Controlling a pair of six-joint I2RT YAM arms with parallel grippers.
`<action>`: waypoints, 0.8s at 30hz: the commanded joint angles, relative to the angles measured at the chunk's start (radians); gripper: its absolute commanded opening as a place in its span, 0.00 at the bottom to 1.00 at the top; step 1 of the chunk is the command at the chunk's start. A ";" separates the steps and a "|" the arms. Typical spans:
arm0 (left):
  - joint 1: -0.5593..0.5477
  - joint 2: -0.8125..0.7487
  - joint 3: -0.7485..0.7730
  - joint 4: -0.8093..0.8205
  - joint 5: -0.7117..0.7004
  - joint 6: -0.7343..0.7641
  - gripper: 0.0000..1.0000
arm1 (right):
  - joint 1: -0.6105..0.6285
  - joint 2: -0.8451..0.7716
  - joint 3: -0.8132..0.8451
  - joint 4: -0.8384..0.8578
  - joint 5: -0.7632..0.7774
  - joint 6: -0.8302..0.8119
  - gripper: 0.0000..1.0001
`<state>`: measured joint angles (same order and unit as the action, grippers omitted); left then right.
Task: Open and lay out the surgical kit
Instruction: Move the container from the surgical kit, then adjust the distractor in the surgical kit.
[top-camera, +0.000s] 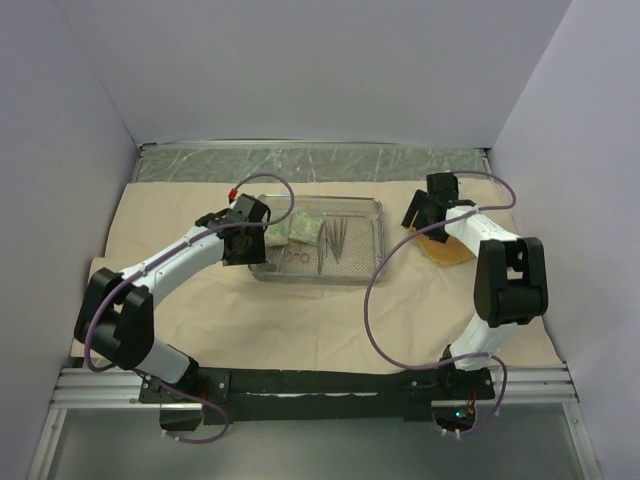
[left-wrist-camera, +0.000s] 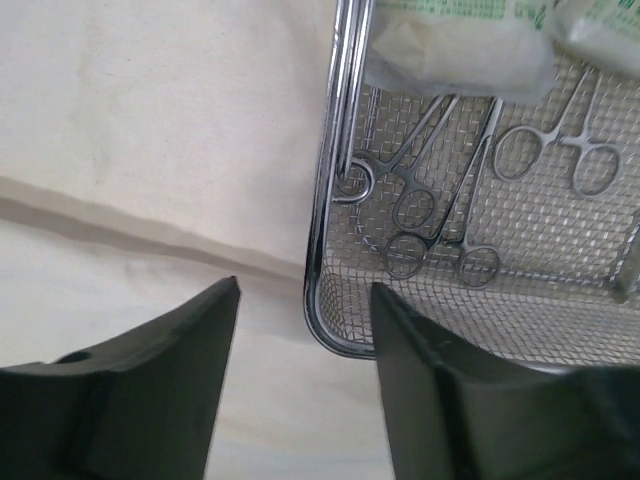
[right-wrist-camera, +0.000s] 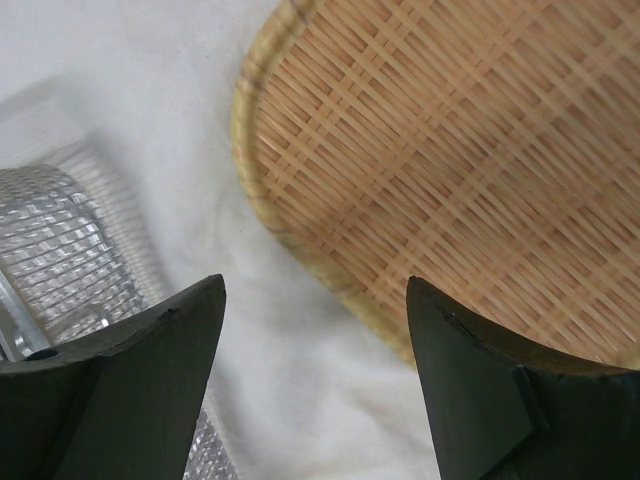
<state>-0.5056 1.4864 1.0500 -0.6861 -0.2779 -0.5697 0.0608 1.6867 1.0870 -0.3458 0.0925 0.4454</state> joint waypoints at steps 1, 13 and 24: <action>-0.002 -0.081 0.021 0.016 -0.053 -0.027 0.66 | -0.007 0.067 0.063 0.004 -0.033 -0.033 0.81; 0.102 -0.098 0.050 0.059 -0.070 -0.022 0.78 | 0.039 0.004 -0.022 -0.036 -0.374 0.085 0.80; 0.170 -0.120 0.025 0.108 -0.017 -0.025 0.78 | -0.080 -0.094 0.114 -0.163 -0.217 0.007 0.81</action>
<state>-0.3672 1.4033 1.0607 -0.6312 -0.3229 -0.5907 0.0803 1.6440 1.0927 -0.4778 -0.2356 0.4957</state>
